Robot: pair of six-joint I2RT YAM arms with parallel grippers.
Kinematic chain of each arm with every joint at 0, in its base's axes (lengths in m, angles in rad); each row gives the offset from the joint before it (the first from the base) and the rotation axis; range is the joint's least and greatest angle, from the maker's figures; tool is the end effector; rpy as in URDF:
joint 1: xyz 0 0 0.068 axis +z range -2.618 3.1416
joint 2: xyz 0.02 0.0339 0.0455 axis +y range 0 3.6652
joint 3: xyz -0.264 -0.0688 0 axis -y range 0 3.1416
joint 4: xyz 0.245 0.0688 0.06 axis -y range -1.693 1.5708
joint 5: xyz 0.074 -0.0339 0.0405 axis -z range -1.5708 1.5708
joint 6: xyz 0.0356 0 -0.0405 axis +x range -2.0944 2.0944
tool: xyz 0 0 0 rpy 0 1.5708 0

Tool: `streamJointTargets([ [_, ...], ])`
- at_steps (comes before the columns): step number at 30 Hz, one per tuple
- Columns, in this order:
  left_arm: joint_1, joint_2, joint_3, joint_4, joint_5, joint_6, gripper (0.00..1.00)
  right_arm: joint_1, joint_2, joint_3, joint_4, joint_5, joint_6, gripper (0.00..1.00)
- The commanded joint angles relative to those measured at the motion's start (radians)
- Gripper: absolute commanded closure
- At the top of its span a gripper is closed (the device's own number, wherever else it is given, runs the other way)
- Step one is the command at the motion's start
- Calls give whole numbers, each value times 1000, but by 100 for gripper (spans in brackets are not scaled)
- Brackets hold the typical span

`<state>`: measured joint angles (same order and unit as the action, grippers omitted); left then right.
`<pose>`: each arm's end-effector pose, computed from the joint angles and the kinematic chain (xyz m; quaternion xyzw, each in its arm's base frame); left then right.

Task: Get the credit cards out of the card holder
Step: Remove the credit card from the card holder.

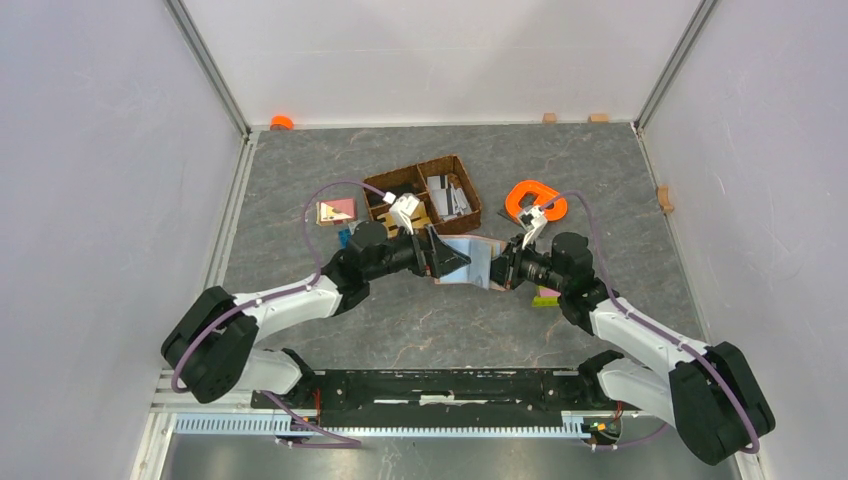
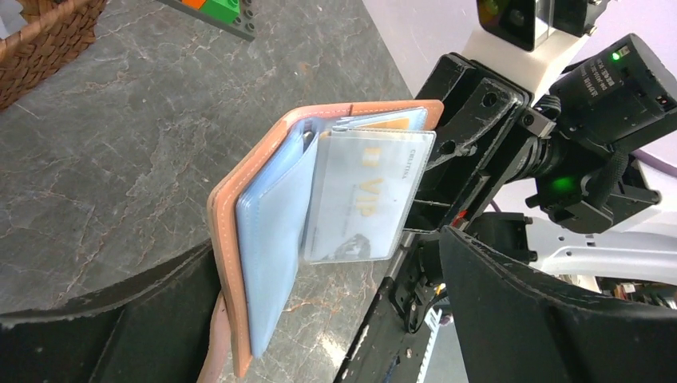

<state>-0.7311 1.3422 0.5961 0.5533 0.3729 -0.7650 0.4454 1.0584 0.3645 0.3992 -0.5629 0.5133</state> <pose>0.2042 -0.2006 0.2279 0.1050 0.7604 -0.5298 0.3606 0.1876 0.1106 0.2028 -0.1391 0.7768 0.4619 0.4048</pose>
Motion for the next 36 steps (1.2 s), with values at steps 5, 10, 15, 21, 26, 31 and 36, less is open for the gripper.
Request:
streamJointTargets([
  [5, -32, 40, 52, -15, -38, 49, 0, 20, -11, 37, 23, 29, -24, 100],
  [10, -94, 69, 102, -60, -56, 109, 1, 63, 6, 56, -43, 164, -46, 100],
  [15, -124, 83, 127, -100, -85, 138, 1, 99, -1, 30, 3, 243, -20, 100],
  [21, -133, 98, 142, -137, -118, 146, 2, 209, 0, 68, -63, 456, -39, 100],
  [26, -134, 99, 153, -175, -151, 154, 24, 272, -3, 78, -69, 553, -47, 100],
  [31, -130, 81, 162, -255, -245, 154, 49, 280, -31, 77, -94, 617, -58, 100],
  [36, -59, 74, 126, -192, -145, 79, 57, 279, -57, 107, -183, 710, -86, 100],
])
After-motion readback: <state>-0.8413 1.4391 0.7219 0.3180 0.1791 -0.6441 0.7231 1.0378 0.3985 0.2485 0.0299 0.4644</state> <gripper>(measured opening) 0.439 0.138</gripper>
